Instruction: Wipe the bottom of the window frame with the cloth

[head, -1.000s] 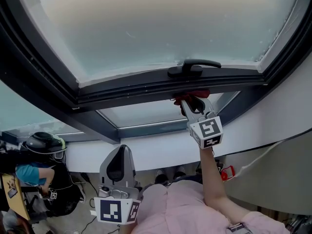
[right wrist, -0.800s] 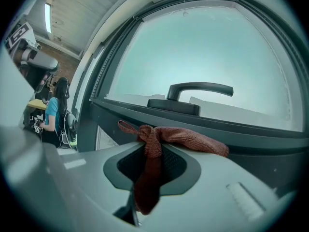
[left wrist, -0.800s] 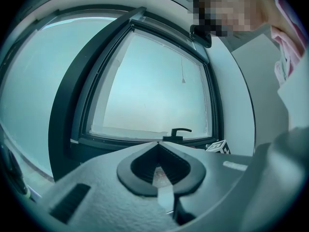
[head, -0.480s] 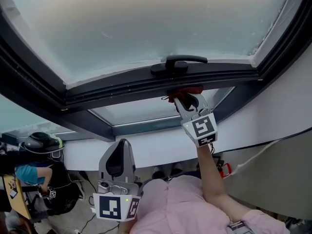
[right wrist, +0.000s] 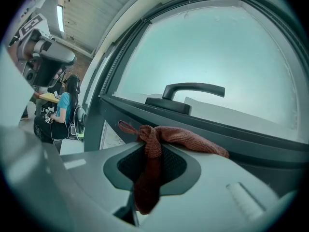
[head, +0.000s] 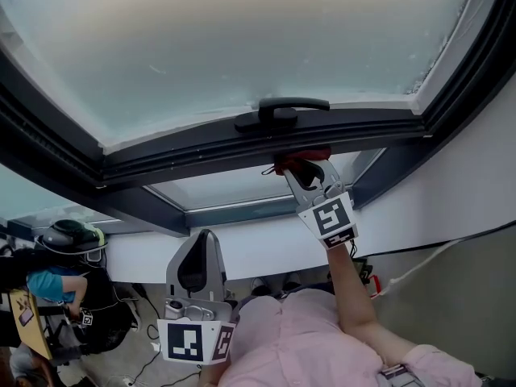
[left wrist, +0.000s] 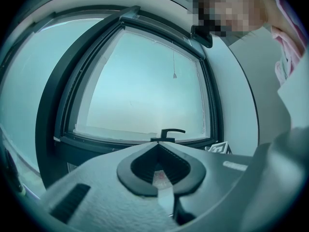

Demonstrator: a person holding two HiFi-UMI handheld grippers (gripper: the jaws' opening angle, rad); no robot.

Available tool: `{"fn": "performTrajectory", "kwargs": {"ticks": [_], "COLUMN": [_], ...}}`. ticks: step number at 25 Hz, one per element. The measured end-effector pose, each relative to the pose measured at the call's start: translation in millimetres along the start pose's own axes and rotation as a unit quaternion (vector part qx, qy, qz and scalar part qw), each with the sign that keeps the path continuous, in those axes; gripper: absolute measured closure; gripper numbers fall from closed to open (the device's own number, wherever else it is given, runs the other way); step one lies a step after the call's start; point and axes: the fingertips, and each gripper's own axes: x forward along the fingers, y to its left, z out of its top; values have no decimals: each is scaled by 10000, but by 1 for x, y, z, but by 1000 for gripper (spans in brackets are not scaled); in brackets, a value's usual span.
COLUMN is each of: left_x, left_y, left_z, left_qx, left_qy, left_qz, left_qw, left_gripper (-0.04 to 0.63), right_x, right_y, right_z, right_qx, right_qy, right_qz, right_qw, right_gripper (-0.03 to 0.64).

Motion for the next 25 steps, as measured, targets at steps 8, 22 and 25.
{"fn": "performTrajectory", "kwargs": {"ticks": [8,22,25], "left_x": [11,17,18], "left_y": [-23,-53,-57], "left_z": [-4,-7,-9], "left_qx": [3,25,24], "left_qy": [-2,-60,-44], "left_qz": [1,116,133], "left_qw": [10000,9999,9999], "left_gripper": [601,601,601], "right_x": [-11,-31,-36], "right_y": [-18,-47,-54], "right_z": [-6,-18,-20], "right_qx": [128,175,177], "right_qy": [-60,-132,-142], "right_qz": [-16,-9,-41], "right_qw": [9999,9998,9997], "right_gripper": [541,541,541]}}
